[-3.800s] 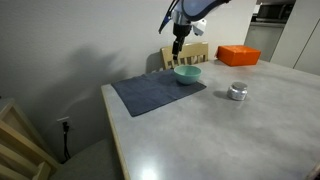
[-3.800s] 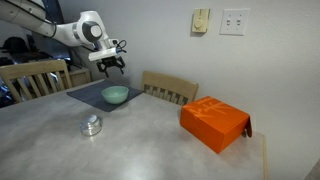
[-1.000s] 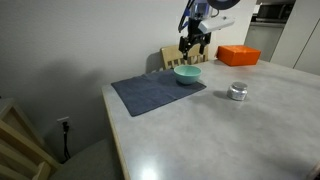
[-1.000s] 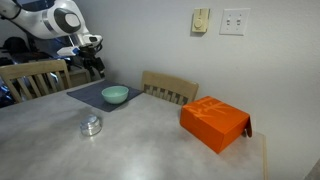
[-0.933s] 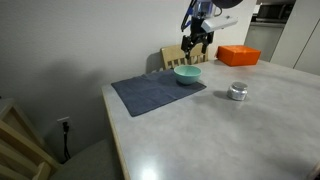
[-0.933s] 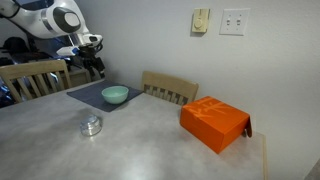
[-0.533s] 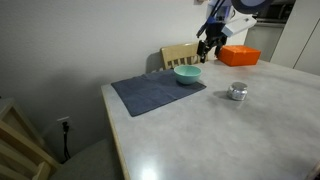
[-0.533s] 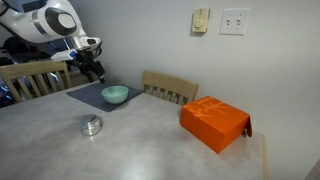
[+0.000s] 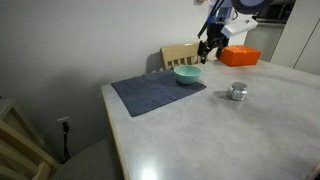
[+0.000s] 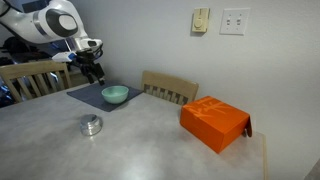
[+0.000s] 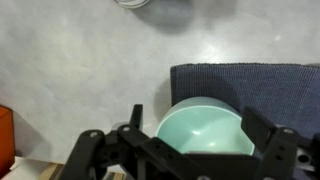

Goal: Move the green bowl to the left side of the table, remove the silver lid from the top of the silver tin

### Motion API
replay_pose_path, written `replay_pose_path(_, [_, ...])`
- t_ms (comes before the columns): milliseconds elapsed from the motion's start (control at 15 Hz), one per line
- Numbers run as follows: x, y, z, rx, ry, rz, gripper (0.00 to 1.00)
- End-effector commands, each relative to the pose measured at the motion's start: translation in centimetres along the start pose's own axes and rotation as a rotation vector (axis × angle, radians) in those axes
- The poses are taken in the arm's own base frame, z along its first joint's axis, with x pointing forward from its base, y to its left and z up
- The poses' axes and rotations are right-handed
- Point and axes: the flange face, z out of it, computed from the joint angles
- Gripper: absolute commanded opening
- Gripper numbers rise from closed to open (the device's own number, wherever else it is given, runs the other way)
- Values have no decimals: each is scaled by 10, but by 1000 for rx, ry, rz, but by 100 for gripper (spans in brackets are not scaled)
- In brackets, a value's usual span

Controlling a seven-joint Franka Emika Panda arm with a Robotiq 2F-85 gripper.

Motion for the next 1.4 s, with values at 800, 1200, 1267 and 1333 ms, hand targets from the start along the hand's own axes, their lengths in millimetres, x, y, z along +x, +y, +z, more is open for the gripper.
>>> replay_pose_path(800, [-77,51,21,10,-96,304,100])
replay_pose_path(1200, [-106,61,35,55,-276,-11,100])
replay_pose_path(1267, [-110,65,37,54,-316,-55,100])
replay_pose_path(1333, [-113,68,38,50,-354,-101,100])
